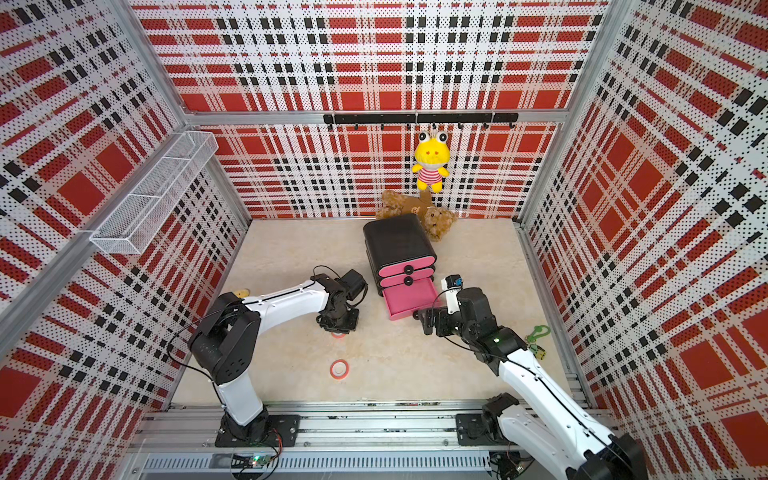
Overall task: Place the transparent tape into the drawer according to color
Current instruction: Pick up the tape at the center of the board.
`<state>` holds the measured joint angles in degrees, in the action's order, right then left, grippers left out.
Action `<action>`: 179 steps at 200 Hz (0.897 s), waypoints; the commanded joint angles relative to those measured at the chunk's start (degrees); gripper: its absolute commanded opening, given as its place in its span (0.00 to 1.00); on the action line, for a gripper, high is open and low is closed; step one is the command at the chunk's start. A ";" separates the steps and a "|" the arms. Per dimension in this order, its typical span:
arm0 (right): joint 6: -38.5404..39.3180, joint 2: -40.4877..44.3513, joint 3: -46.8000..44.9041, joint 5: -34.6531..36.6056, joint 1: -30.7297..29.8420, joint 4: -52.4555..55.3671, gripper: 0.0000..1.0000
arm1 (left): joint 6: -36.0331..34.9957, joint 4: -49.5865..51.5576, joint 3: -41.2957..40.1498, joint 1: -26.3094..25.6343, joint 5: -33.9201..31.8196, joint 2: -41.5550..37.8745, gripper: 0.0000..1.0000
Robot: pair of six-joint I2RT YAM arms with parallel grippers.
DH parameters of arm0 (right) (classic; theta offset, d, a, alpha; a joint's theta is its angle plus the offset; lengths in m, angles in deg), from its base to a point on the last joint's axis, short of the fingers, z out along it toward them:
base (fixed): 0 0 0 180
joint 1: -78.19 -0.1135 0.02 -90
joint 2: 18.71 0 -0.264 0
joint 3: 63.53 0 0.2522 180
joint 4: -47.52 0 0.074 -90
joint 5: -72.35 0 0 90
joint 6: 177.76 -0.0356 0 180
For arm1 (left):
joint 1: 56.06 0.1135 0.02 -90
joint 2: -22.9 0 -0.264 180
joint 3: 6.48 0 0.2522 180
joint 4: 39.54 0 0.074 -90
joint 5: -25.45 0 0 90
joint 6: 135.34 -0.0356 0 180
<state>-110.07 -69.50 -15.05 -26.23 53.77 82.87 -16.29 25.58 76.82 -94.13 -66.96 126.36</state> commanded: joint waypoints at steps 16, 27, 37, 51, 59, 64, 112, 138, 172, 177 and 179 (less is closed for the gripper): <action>-0.72 1.58 1.57 2.06 1.00 1.90 1.00 | 0.71 2.61 4.85 -3.02 2.06 -1.81 0.00; -0.79 1.95 1.67 2.40 1.22 2.21 1.00 | 1.30 2.61 6.32 -4.19 2.60 -1.73 0.00; -0.85 2.39 1.67 2.57 1.47 2.40 1.00 | 1.89 2.53 7.77 -5.26 3.15 -1.68 0.00; -1.13 3.06 1.67 2.71 1.81 2.79 1.00 | 2.79 2.02 9.62 -6.67 3.71 -1.53 0.00; -1.17 3.43 1.75 2.84 2.01 3.08 1.00 | 3.17 1.67 10.61 -7.38 4.19 -1.46 0.00; -1.21 3.67 1.75 2.87 2.10 3.15 1.00 | 3.40 1.56 11.22 -7.74 4.21 -1.47 0.00; -1.36 5.89 1.67 3.85 2.98 4.17 1.00 | 5.63 -4.83 15.16 -10.51 5.96 -1.00 0.00; -1.47 6.74 1.75 4.13 3.42 4.43 1.00 | 6.14 -9.81 16.37 -11.15 6.25 0.45 0.00; -1.27 7.27 2.02 4.31 3.84 4.77 1.00 | 5.24 -12.42 19.85 -11.07 5.09 4.88 0.00; -1.41 7.34 2.02 4.42 3.86 4.80 1.00 | 5.22 -12.71 20.40 -11.07 5.32 5.58 0.00; -1.33 7.36 2.02 4.44 3.90 4.83 1.00 | 5.24 -12.75 20.69 -11.07 5.40 5.87 0.00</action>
<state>-111.25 -63.27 -14.79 -22.73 57.00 86.93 -10.91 16.75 94.78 -105.01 -61.59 128.94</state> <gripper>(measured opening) 0.999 0.201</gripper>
